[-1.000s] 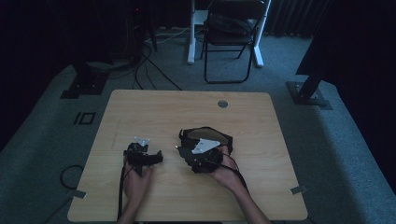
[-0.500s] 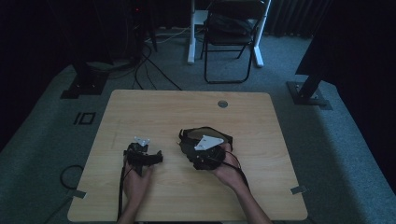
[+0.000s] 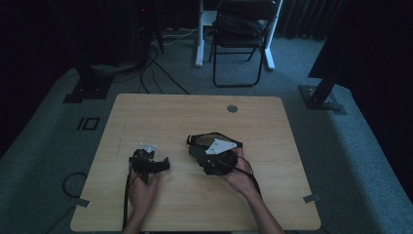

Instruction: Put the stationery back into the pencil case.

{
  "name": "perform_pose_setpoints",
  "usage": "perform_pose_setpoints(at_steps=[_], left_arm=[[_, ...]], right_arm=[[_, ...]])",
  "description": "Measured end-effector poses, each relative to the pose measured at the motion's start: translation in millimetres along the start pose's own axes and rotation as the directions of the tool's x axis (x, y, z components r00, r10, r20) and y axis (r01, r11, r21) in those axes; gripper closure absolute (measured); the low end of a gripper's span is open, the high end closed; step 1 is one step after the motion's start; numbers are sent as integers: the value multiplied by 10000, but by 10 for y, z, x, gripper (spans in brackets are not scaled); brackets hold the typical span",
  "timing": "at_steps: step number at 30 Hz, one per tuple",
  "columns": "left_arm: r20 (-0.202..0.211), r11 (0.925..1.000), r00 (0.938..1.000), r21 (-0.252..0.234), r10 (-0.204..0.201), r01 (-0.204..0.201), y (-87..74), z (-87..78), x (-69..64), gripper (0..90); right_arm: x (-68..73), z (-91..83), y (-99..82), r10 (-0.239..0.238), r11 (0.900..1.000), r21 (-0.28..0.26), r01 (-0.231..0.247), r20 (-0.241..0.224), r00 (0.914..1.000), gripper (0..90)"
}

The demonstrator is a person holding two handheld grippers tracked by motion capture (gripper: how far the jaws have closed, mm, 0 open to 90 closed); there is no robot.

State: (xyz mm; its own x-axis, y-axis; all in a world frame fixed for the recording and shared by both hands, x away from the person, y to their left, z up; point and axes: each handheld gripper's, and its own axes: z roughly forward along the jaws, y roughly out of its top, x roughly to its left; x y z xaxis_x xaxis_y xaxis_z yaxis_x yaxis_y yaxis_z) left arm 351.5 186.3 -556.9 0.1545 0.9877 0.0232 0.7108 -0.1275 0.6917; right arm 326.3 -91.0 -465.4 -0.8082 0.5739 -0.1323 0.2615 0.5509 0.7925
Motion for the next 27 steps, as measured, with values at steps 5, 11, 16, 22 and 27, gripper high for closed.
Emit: perform_pose_setpoints(at_steps=[5, 11, 16, 22, 27], left_arm=[[0, 10000, 10000, 1, -1, 1, 0, 0, 0, 15], [0, 10000, 10000, 1, 0, 0, 0, 0, 0, 15], [2, 10000, 10000, 4, 0, 0, 0, 0, 0, 15], [1, 10000, 10000, 3, 0, 0, 0, 0, 0, 15], [0, 10000, 10000, 2, 1, -1, 0, 0, 0, 15]], right_arm=[[-22, -25, 23, 6, 10000, -59, -6, 63, 10000, 415], [-40, -46, 52, 5, 10000, -95, -4, 134, 9999, 415], [-69, -69, 62, 36, 9999, -152, -33, 179, 9998, 415], [-119, -105, 63, 67, 9998, -204, -61, 314, 9995, 415], [-177, -149, 65, 164, 9995, -281, -152, 421, 9990, 416]])
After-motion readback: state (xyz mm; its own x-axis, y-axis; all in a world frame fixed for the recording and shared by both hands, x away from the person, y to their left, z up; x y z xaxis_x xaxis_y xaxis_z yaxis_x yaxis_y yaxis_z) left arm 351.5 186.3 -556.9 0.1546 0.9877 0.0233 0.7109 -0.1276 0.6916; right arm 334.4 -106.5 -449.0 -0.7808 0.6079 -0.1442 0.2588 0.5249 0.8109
